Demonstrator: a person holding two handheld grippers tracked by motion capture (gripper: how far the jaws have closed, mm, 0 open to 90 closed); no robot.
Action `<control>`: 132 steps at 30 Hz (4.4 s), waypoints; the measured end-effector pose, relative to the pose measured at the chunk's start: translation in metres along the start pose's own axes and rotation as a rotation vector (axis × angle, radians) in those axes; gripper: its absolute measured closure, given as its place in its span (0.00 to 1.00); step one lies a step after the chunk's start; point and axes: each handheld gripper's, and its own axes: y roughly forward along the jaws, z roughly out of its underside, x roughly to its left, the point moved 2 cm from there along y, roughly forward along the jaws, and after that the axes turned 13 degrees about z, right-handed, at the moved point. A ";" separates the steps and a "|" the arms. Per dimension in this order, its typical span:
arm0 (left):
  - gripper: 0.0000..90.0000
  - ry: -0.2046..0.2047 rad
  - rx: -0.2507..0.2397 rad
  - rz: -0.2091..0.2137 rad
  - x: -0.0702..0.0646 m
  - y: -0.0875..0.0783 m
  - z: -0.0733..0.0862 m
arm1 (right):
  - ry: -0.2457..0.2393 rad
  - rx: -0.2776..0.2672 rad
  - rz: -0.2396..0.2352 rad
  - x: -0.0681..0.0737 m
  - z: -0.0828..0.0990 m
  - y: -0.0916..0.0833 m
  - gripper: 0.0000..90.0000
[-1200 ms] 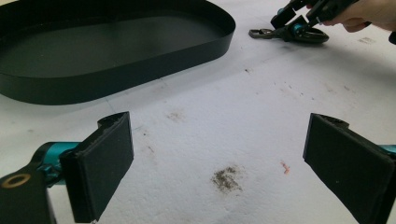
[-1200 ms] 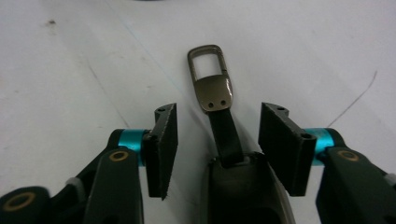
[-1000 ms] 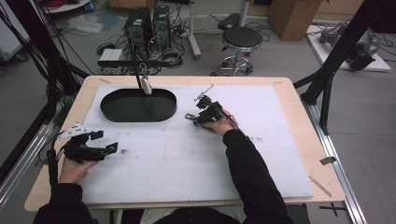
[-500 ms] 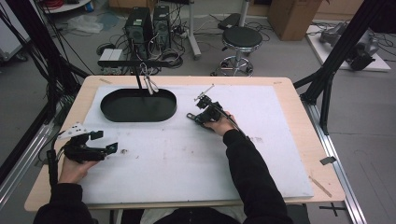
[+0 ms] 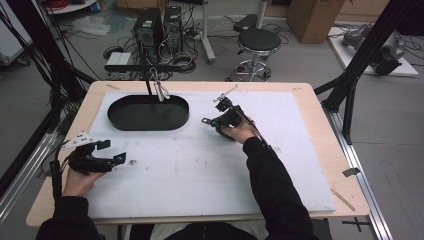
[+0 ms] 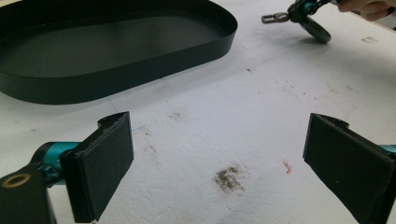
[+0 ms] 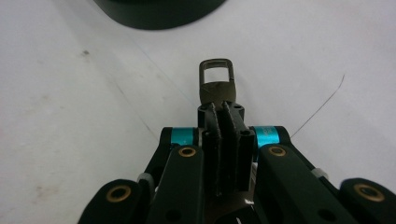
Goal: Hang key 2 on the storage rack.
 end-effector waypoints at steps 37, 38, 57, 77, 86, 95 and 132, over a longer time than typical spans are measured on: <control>0.10 -0.002 -0.013 0.000 0.001 0.000 -0.001 | 0.050 -0.220 -0.065 0.001 -0.054 -0.071 0.96; 0.10 -0.003 -0.014 0.001 0.001 0.000 -0.001 | 0.048 -0.223 -0.067 0.002 -0.056 -0.071 0.96; 0.10 -0.005 -0.011 0.004 0.001 0.001 0.000 | -0.014 -0.246 -0.081 0.023 -0.099 -0.077 0.96; 0.10 -0.005 -0.022 0.011 0.002 0.001 -0.001 | -0.070 -0.265 -0.036 0.040 -0.148 -0.063 0.96; 0.10 -0.006 -0.022 0.015 0.003 0.001 -0.001 | -0.109 -0.259 0.070 0.044 -0.149 -0.052 0.96; 0.11 -0.006 -0.023 0.019 0.003 0.001 -0.001 | -0.154 -0.257 0.116 0.048 -0.148 -0.046 0.96; 0.11 -0.009 -0.041 0.011 0.005 -0.002 -0.002 | 0.019 -0.280 0.124 0.036 -0.146 -0.012 0.73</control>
